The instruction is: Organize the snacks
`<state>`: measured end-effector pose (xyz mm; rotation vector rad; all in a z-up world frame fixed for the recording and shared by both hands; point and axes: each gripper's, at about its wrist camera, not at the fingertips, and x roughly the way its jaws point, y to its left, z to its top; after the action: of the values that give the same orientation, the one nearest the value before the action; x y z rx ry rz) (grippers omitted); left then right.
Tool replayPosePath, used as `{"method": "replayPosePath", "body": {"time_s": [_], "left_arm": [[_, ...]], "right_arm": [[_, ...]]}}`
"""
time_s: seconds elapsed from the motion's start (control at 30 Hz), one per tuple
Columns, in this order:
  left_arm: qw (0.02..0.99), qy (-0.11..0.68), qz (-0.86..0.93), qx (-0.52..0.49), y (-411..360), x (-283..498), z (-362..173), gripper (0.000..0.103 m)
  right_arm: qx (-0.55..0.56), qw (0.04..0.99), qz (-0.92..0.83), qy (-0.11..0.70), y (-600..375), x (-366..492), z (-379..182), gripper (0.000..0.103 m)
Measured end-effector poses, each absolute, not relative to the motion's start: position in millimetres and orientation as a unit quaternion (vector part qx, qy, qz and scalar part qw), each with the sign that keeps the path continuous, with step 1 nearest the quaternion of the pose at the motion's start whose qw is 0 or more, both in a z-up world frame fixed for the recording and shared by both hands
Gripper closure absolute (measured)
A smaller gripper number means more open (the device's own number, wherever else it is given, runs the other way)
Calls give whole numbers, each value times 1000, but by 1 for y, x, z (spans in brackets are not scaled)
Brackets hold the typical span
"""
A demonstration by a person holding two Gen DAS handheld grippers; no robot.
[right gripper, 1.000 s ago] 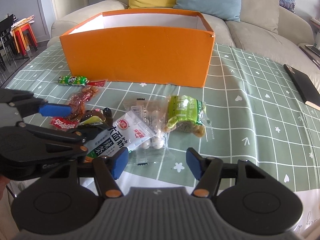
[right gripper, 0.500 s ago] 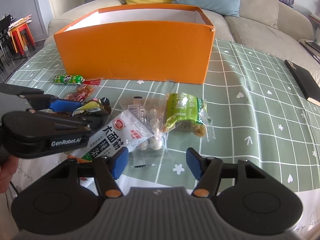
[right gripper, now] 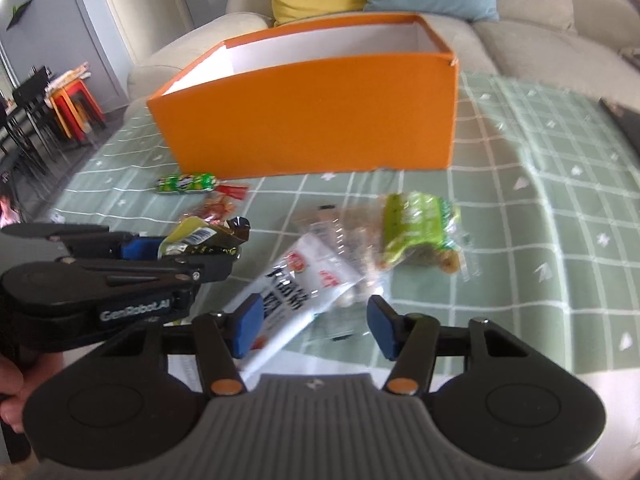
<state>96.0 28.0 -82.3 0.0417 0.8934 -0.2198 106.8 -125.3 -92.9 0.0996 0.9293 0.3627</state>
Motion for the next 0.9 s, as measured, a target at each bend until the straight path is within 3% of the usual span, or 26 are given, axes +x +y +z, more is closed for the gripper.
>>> {"method": "replayPosePath", "body": {"time_s": [0.37, 0.83, 0.9], "left_arm": [[880, 467, -72, -44, 65, 85, -78, 63], [873, 473, -83, -86, 77, 83, -86, 63], [872, 473, -84, -89, 78, 83, -87, 63]], "right_arm": [[86, 842, 193, 497, -102, 109, -106, 56], [82, 847, 164, 499, -76, 123, -114, 55], [69, 851, 163, 495, -72, 123, -114, 61]]}}
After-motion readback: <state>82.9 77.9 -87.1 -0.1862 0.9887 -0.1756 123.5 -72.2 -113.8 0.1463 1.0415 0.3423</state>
